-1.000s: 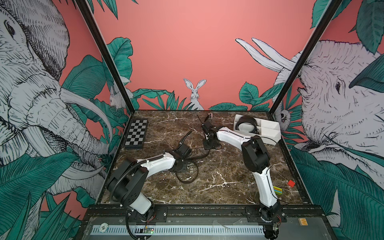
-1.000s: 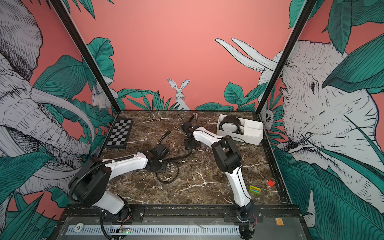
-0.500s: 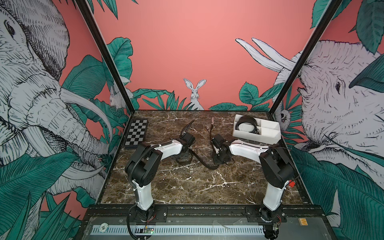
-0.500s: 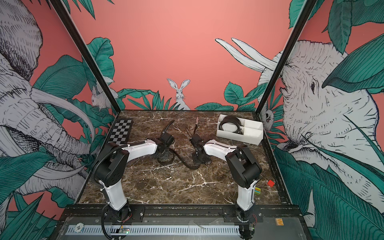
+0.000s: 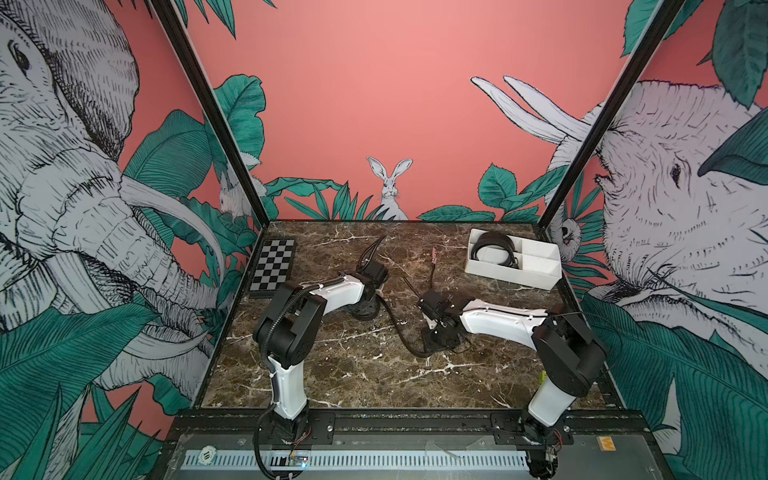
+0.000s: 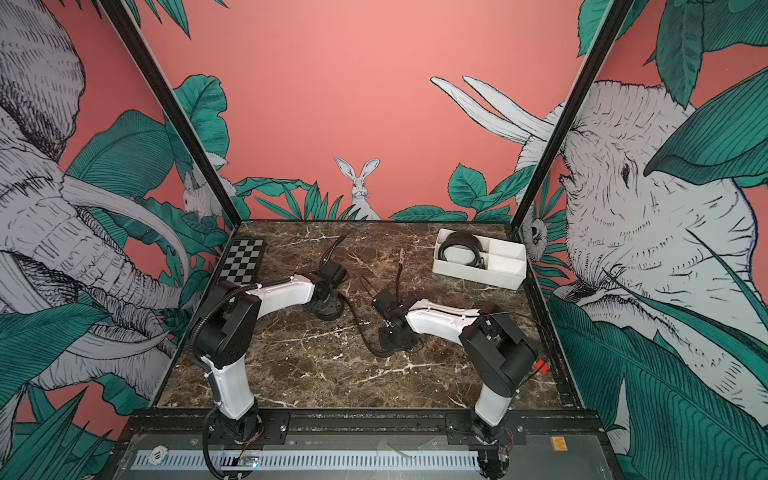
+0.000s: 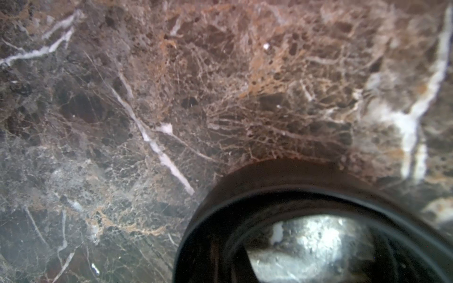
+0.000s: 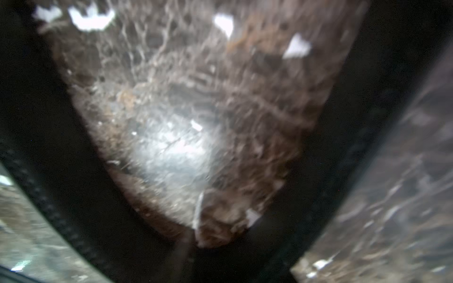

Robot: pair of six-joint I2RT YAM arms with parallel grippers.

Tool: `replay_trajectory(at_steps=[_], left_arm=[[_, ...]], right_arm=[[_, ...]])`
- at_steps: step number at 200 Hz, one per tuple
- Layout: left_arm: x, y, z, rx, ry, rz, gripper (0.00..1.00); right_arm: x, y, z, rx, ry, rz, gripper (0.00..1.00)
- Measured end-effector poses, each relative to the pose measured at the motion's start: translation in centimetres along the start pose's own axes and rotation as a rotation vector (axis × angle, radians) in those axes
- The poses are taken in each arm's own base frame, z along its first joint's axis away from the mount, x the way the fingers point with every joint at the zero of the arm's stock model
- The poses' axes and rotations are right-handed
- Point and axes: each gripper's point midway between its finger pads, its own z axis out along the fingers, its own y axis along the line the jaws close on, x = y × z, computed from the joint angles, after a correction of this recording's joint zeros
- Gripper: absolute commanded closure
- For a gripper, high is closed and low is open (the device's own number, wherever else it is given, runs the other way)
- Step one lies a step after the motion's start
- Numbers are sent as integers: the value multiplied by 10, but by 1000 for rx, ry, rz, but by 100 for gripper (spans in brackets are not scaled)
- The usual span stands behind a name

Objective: Place the belts into the storage roll
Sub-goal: Roll the belt at the center of the board.

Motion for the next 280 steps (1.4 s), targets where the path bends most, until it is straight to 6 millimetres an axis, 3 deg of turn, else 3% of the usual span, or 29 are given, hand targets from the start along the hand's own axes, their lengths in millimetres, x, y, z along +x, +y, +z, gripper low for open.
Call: replay_trajectory(at_steps=[50,96,131,179,205,239,259,280], left_arm=[[-10,2,3,31,5,-56,100],[-53,-4,13,53,10,-106,100],[-77,-12,19,79,-9,-130,100],[-80,-13,21,113,8,-165,100],[-80,-13,21,129,16,-181,100],[-84,-14,22,143,8,-192,100],[-84,-14,22,145,9,-193,100],[-89,-15,23,152,-1,-202,100]], right_arm=[[-9,-7,0,56,113,-72,29],[1,6,1,50,156,-144,25],[9,50,4,-14,183,-224,20],[-13,128,4,-151,169,-313,15],[-16,149,-3,-209,172,-340,13],[-20,136,-21,-167,169,-385,4],[-39,105,-43,-114,119,-386,2],[-82,58,-70,-47,4,-366,1]])
